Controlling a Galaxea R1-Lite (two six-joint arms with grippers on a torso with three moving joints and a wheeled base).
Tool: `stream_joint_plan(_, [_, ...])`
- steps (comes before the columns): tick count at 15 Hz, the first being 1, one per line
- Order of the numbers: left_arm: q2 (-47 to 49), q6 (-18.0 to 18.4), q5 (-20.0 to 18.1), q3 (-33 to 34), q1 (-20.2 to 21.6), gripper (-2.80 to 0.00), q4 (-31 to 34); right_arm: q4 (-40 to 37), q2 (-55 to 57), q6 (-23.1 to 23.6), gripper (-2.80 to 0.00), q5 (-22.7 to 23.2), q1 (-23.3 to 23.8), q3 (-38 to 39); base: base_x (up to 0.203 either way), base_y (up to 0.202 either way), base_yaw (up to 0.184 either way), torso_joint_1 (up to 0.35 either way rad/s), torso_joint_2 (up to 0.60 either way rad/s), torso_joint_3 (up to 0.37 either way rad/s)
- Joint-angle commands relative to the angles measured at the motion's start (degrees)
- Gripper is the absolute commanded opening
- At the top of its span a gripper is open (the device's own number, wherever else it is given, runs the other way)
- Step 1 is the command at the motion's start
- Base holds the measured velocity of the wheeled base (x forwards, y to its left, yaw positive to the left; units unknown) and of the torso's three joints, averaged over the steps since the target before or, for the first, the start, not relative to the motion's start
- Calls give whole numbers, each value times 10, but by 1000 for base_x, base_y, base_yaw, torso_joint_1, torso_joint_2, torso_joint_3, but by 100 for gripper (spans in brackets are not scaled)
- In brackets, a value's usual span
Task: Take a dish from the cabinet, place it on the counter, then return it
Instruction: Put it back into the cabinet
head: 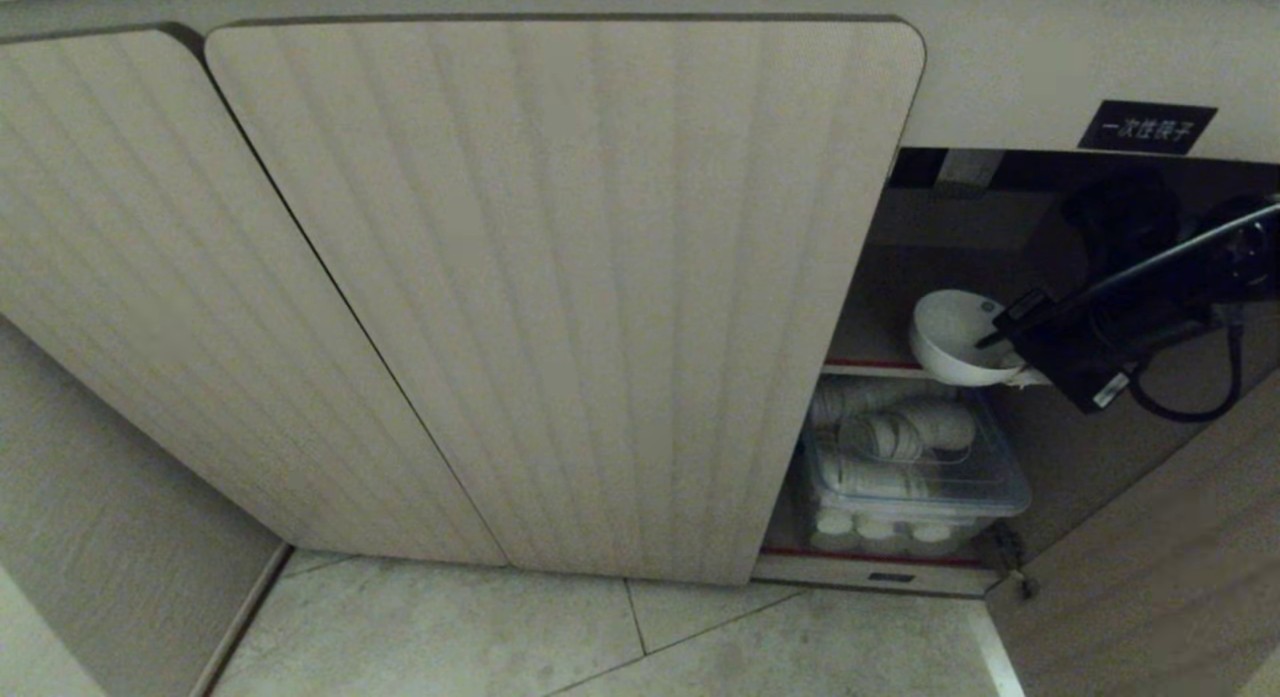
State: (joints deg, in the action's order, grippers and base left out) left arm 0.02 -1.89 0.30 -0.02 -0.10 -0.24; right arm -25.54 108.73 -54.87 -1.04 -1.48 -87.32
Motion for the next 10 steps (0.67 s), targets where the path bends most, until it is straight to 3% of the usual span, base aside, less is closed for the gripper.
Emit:
stream_joint_plan(1, [0,0,0,0,0,-280,0,-1,6,-3,-280,0,0,-3,0,0,0,0,0,0])
stream_joint_plan(10, [0,0,0,0,0,-280,0,-34,32,5,-280,0,3,-63,0,0,0,0,0,0])
